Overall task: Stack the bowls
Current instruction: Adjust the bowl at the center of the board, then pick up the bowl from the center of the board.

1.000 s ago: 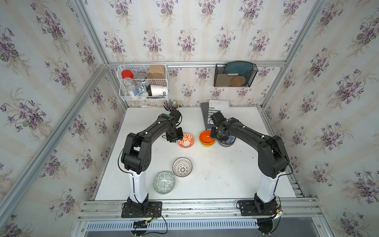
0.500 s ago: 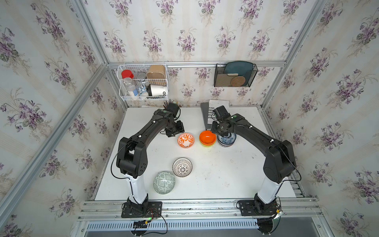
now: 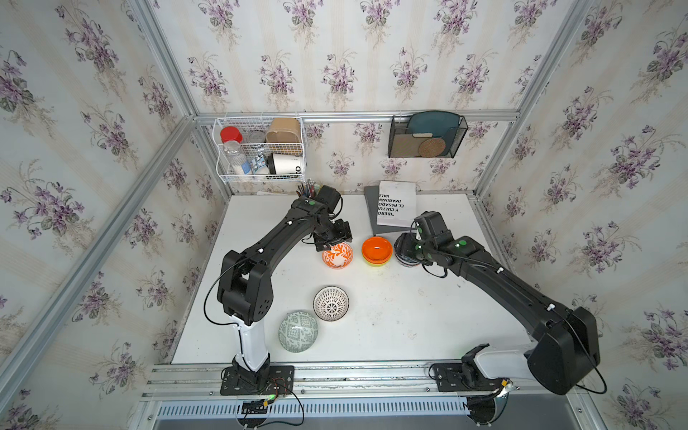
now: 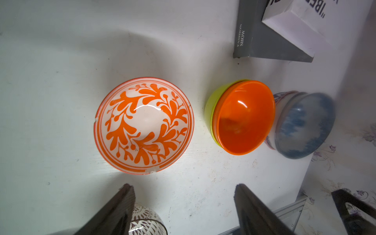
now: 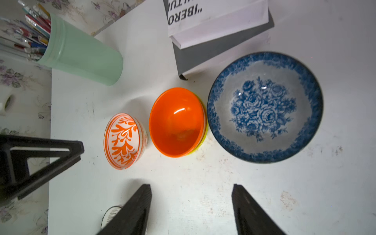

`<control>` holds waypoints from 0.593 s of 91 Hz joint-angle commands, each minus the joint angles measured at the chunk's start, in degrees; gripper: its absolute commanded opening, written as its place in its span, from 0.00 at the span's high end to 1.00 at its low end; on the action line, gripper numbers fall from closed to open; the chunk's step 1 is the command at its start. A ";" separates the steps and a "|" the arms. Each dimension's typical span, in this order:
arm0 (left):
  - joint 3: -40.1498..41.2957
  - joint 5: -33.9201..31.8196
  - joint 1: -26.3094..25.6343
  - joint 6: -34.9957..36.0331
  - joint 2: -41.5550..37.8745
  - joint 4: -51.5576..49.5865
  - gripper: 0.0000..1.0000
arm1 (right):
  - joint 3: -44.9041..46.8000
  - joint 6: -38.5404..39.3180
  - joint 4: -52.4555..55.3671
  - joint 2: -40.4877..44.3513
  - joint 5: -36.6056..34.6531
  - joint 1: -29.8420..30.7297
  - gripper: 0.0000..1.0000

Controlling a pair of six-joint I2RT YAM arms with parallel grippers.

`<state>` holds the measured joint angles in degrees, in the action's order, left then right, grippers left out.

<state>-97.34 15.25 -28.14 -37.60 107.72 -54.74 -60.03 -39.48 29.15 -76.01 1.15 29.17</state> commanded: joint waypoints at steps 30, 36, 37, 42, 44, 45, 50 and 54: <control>21.88 -3.94 2.43 3.49 -20.76 -0.82 0.19 | 4.51 -3.13 -9.79 -0.66 3.36 13.10 0.31; 25.38 -4.28 2.40 3.53 -23.86 -0.84 0.19 | 3.57 -3.64 -8.44 -0.51 1.09 15.19 0.30; 25.90 -4.36 2.44 3.56 -24.44 -0.74 0.19 | 3.32 -3.66 -8.16 -0.49 0.72 15.56 0.30; 28.38 -5.01 2.54 2.89 -26.10 -0.72 0.19 | 2.50 -4.13 -6.22 0.02 -1.39 17.07 0.31; 29.04 -4.98 2.67 2.71 -27.09 -0.65 0.19 | 2.29 -4.44 -5.68 0.32 -2.33 17.57 0.30; 29.31 -4.92 2.70 2.71 -27.64 -0.60 0.20 | 2.29 -4.63 -5.33 0.50 -2.75 17.80 0.30; 29.82 -4.51 2.96 2.72 -28.82 -0.92 0.21 | 2.89 -6.02 -4.76 1.92 -3.77 19.21 0.30; 29.76 -3.81 2.98 2.71 -29.42 -1.08 0.22 | 3.59 -7.12 -4.65 2.98 -3.99 20.29 0.30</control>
<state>-67.90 11.16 -25.36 -35.16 79.88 -55.88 -57.12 -43.66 22.17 -74.94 1.58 47.66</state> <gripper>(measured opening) 0.789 0.698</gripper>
